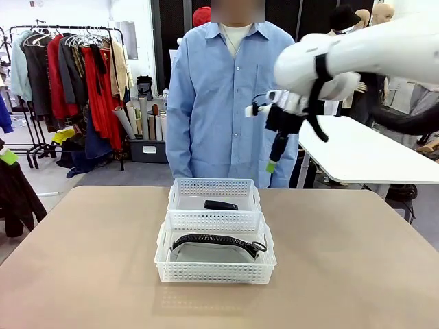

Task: Distribute items into two baskets.
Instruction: Place the picked Stapler into the Organizing basket as instructed by the person.

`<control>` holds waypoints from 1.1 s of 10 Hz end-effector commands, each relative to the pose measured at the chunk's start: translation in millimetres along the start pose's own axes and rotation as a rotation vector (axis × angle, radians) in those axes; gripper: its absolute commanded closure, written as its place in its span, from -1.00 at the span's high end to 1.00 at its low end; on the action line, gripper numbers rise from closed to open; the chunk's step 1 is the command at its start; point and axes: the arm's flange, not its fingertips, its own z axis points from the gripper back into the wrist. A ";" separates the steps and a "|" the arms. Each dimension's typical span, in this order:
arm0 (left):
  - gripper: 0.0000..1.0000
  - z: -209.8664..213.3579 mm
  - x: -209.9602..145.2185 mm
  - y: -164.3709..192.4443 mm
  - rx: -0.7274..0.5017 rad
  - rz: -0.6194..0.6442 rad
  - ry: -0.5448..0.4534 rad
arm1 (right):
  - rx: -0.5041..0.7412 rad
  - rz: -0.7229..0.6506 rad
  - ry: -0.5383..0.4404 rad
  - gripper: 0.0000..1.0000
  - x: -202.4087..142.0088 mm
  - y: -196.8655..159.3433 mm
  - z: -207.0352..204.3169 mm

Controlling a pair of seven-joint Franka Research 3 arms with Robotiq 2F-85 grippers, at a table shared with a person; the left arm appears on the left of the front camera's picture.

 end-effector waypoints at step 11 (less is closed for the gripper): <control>1.00 0.2 -1.4 1.4 -0.002 -0.001 0.005 | 0.031 -0.283 -0.421 1.00 -242.5 135.4 79.3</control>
